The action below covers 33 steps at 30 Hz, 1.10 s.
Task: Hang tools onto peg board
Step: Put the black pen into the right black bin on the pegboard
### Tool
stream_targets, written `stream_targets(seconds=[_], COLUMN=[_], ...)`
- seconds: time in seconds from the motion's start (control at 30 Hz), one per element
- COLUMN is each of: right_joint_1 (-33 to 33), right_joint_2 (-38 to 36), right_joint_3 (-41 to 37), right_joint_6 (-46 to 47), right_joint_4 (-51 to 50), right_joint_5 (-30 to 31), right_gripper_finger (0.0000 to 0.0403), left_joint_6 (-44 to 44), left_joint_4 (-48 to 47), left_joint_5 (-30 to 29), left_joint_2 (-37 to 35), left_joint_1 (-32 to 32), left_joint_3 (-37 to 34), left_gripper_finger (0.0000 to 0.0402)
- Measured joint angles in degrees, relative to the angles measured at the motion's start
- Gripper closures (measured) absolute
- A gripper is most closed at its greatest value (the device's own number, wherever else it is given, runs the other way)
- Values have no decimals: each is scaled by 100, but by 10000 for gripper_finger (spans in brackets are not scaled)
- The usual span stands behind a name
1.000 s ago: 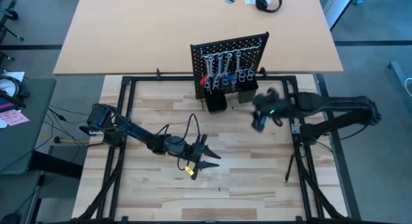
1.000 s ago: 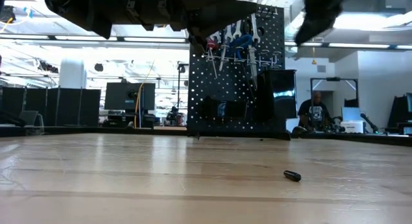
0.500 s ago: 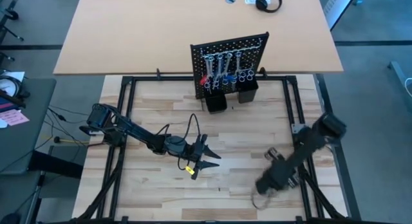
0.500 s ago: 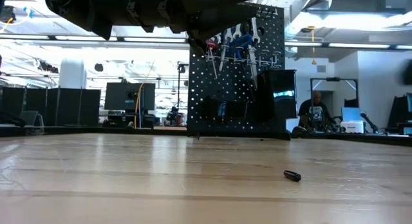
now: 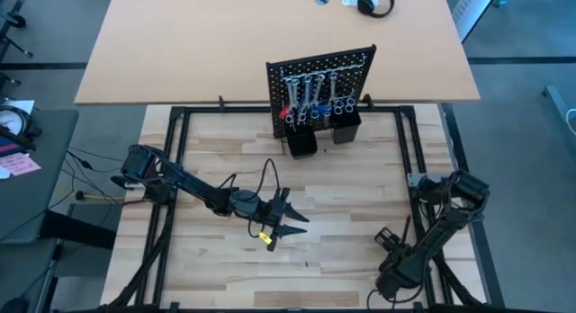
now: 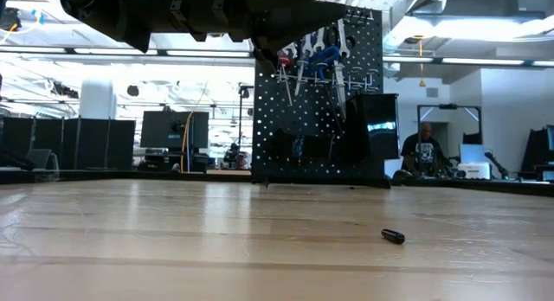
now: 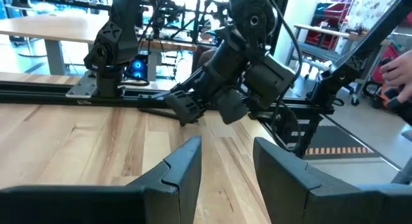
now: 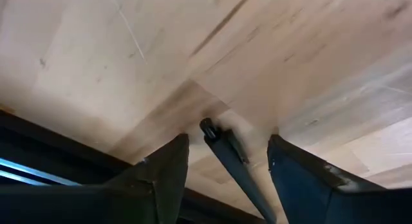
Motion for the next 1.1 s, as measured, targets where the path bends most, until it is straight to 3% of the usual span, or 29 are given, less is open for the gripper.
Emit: stream_targets(seconds=[0.17, 0.47, 0.67, 0.8, 0.9, 1.1], right_joint_1=[-42, -619, -1022, -1219, -1376, -1618], right_joint_2=[-38, -44, -22, -31, -306, -1593], right_joint_3=[-345, -484, -324, -14, 126, 3], right_joint_6=[-2, -129, 11, 349, 895, 1404], right_joint_4=[332, 592, 608, 641, 1253, 2630], right_joint_5=[-35, -113, 129, 825, 1914, 3384], right_gripper_finger=[214, 354, 357, 362, 380, 394], left_joint_6=[-8, -4, -2, 0, 0, -7], left_joint_4=[4, 5, 8, 10, 4, 10], left_joint_5=[0, 0, 0, 0, 1, 2], left_joint_2=[0, 0, 0, 0, 0, 0], left_joint_1=[-7, -7, -7, -7, -10, -17], left_joint_3=[0, 0, 0, 0, 0, 0], left_gripper_finger=[267, 267, 267, 267, 267, 267])
